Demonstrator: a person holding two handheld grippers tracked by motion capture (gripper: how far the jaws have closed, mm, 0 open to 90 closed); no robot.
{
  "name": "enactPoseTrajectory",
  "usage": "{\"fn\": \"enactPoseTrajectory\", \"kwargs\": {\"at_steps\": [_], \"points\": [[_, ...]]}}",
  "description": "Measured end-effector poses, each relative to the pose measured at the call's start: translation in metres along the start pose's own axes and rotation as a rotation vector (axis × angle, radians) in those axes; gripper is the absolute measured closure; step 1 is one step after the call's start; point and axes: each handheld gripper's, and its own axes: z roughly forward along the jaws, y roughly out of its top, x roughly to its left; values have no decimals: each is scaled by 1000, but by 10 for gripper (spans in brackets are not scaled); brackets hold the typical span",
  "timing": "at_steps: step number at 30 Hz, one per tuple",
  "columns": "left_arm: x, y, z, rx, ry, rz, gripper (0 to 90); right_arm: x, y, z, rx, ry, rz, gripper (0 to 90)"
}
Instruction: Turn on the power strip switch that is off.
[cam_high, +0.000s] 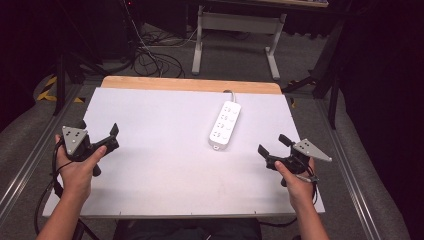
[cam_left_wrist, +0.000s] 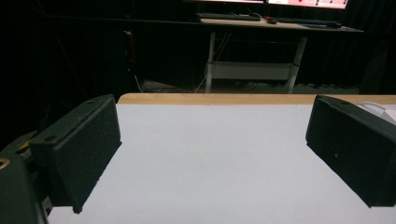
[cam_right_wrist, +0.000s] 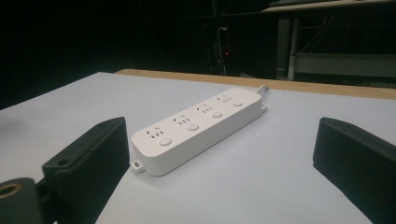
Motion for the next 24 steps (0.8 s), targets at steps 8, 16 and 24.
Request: {"fn": "enactPoseTrajectory", "kwargs": {"at_steps": [8,16,24], "points": [[-2,0,1,3,-6,5,39,0,0,-1,-2,3,8,50],[-1,0,0,3,-6,3,40,2,1,0,-5,-16,2,206],[-2,0,1,1,-6,4,41,2,2,-2,-8,-8,-25,450]]}}
